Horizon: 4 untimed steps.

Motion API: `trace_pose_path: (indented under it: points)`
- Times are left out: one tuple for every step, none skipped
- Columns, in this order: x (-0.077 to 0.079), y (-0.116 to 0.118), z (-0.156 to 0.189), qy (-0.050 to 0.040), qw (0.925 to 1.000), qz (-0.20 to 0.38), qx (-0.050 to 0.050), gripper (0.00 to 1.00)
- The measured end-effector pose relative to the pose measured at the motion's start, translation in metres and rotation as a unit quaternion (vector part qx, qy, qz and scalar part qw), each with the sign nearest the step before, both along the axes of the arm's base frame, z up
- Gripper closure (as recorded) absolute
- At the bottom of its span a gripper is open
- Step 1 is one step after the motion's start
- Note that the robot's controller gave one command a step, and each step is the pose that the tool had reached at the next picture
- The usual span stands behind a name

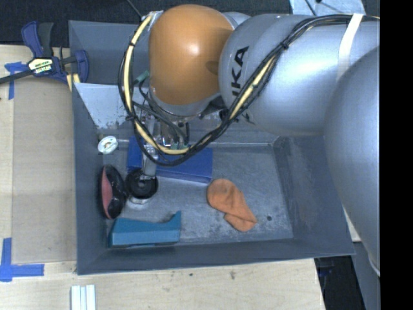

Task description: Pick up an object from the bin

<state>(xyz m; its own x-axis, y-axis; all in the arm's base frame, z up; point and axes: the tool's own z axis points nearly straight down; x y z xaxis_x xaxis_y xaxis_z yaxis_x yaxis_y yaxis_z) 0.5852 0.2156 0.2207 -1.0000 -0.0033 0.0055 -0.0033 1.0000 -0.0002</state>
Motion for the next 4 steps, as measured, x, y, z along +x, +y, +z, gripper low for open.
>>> trace_pose_path:
  points:
    - [0.002,-0.001,0.005,-0.0044,1.0,-0.002,0.001,0.0]
    - [-0.011,-0.024,-0.048,-0.0063,0.9999,0.009,0.002,0.0]
    - [0.009,-0.012,-0.085,-0.0051,0.999,0.043,0.0,0.0]
    - [-0.006,-0.005,-0.101,-0.0044,0.9994,0.035,0.001,0.0]
